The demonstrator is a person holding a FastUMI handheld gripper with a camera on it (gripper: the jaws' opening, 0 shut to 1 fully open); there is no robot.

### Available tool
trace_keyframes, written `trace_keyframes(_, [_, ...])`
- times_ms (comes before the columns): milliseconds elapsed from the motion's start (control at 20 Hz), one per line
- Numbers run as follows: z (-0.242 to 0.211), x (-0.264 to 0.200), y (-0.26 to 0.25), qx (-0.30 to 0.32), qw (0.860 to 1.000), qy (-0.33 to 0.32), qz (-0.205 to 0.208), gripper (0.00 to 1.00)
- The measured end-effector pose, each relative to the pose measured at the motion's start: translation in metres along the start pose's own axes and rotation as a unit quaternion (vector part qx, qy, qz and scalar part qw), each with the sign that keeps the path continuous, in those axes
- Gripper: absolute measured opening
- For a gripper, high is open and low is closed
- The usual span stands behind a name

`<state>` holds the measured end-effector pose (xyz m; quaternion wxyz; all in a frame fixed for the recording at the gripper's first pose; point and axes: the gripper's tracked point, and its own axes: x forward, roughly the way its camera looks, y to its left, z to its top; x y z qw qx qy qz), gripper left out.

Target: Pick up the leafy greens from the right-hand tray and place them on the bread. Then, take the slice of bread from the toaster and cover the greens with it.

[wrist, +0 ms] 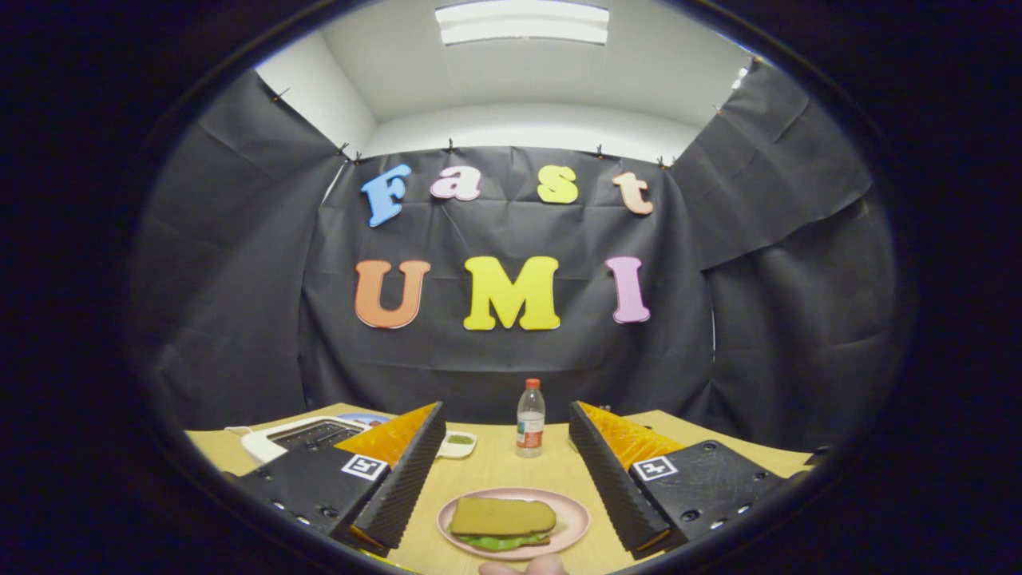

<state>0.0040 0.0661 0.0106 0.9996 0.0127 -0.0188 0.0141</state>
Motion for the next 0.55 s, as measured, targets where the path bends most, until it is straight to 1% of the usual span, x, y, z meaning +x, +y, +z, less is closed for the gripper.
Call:
trace_keyframes(200, [-0.0036,-0.0022,0.0070,0.002,1.000,0.003,0.010,0.95])
trace_keyframes(550, [-0.0069,-0.0005,0.0116,0.005,1.000,0.006,0.012,0.95])
